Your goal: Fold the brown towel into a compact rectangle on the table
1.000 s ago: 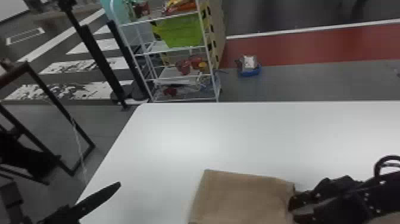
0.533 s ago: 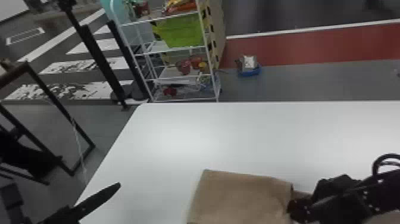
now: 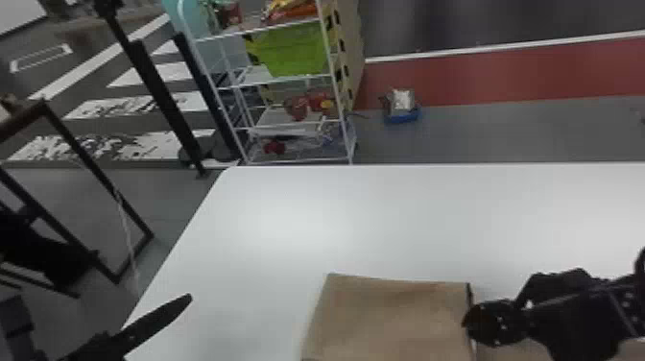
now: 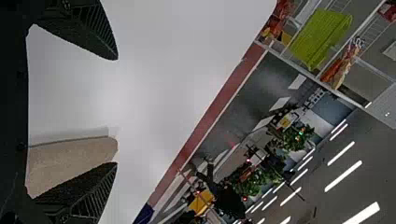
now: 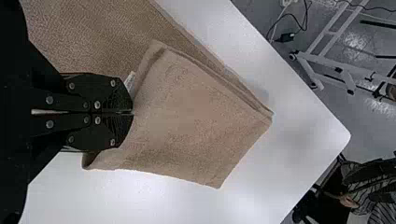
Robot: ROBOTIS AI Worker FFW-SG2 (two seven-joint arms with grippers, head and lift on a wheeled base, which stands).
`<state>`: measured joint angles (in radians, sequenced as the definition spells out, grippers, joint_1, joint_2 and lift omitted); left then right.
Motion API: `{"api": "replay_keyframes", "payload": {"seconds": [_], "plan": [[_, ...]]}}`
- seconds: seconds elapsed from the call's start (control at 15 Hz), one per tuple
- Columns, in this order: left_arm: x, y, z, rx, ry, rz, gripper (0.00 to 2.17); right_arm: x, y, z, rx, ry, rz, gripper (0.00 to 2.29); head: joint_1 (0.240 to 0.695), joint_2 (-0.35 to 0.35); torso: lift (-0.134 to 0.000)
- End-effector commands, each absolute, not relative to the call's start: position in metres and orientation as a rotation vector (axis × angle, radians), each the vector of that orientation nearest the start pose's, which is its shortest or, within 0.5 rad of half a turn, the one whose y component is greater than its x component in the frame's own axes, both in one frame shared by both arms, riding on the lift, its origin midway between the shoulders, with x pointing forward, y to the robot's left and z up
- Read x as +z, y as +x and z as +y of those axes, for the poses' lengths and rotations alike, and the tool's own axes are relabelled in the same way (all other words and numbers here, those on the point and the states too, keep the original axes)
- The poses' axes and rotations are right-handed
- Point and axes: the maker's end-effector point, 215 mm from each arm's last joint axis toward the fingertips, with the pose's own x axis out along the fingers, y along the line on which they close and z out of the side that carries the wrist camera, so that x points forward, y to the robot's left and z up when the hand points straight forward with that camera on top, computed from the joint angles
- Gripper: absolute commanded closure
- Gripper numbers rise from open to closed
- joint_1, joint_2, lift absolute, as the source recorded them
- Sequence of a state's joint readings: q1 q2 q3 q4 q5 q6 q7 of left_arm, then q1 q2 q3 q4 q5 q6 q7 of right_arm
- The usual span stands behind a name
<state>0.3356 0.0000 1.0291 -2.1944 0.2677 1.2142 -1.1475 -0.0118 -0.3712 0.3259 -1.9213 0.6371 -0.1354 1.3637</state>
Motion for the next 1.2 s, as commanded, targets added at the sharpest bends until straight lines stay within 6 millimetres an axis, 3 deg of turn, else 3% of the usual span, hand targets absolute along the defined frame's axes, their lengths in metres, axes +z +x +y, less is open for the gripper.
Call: {"api": "replay_keyframes", "payload": {"seconds": [0.0, 0.2, 0.33, 0.47, 0.6, 0.73, 0.93, 1.13], "plan": [[-0.354, 0.298, 0.435, -0.23, -0.652, 0.444, 0.08, -0.389, 0.37, -0.066, 1.526, -1.173, 0.191, 1.29, 0.695, 0.35, -0.123], [-0.352, 0.303, 0.433, -0.238, -0.653, 0.437, 0.08, -0.378, 0.357, -0.096, 1.472, -1.143, 0.232, 1.29, 0.695, 0.35, -0.123], [-0.35, 0.308, 0.433, -0.242, -0.658, 0.425, 0.08, -0.39, 0.348, -0.108, 1.468, -1.144, 0.27, 1.29, 0.695, 0.35, -0.123], [-0.349, 0.315, 0.433, -0.244, -0.657, 0.413, 0.08, -0.409, 0.339, -0.11, 1.479, -1.133, 0.312, 1.29, 0.695, 0.35, -0.123], [-0.349, 0.32, 0.435, -0.239, -0.631, 0.406, 0.08, -0.41, 0.334, -0.105, 1.49, -1.119, 0.305, 1.29, 0.695, 0.35, -0.123], [-0.347, 0.327, 0.444, -0.208, -0.581, 0.386, 0.08, -0.389, 0.338, -0.103, 1.46, -1.087, 0.271, 1.29, 0.695, 0.35, -0.123], [-0.353, 0.351, 0.454, -0.138, -0.494, 0.357, 0.08, -0.351, 0.344, -0.118, 1.386, -1.048, 0.238, 1.29, 0.695, 0.35, -0.123], [-0.341, 0.384, 0.471, -0.055, -0.318, 0.245, 0.08, -0.348, 0.335, -0.141, 1.35, -1.034, 0.264, 1.29, 0.695, 0.35, -0.123]]}}
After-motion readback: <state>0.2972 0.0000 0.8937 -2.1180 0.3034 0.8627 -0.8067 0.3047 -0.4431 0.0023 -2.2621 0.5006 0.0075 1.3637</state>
